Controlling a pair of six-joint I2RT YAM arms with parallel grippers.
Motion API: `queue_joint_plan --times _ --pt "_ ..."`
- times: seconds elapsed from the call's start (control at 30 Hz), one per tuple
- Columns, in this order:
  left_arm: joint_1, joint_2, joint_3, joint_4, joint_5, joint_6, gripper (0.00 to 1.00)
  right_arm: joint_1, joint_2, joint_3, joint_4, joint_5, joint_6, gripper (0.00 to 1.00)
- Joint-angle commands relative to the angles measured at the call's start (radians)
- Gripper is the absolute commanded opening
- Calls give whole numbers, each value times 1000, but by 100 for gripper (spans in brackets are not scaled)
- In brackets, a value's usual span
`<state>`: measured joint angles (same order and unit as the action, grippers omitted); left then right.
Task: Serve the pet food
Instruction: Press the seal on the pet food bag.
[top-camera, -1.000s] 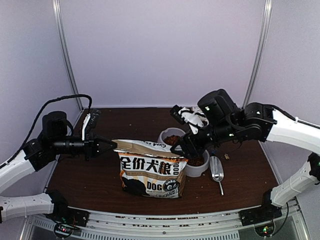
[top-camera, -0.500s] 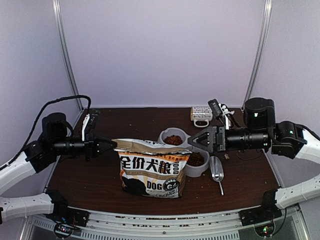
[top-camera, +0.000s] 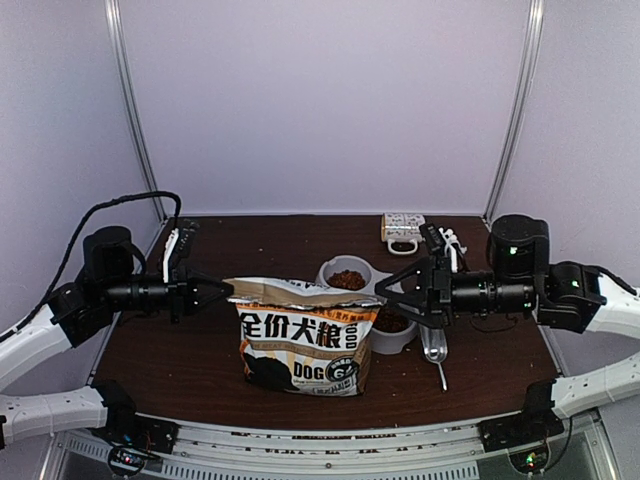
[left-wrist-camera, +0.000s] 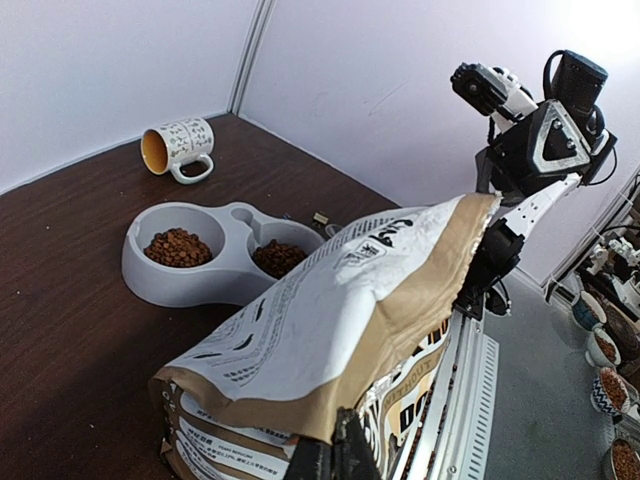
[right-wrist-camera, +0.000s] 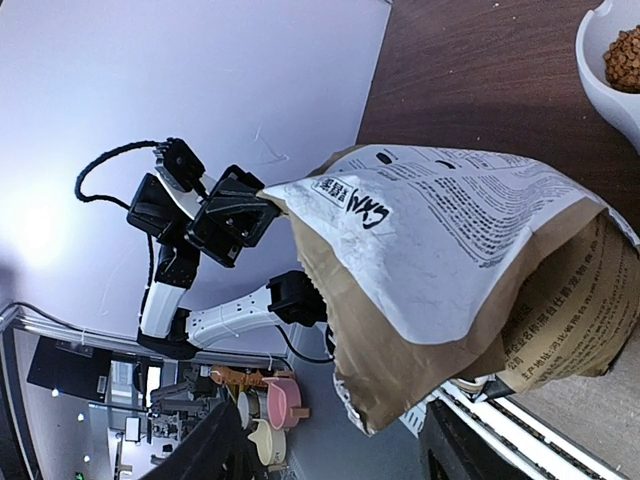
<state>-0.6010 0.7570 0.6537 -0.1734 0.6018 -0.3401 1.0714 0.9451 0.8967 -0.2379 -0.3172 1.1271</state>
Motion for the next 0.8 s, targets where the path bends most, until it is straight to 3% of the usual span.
queue_joint_plan --times 0.0,0.57,0.77 --pt "14 -30 0 100 -17 18 0 6 -55 4 -75 45 44 61" --pt "13 -31 4 93 -5 33 0 33 87 -21 138 -91 159 54" --pt "13 -34 2 92 -4 36 0 31 102 -20 139 -59 165 61"
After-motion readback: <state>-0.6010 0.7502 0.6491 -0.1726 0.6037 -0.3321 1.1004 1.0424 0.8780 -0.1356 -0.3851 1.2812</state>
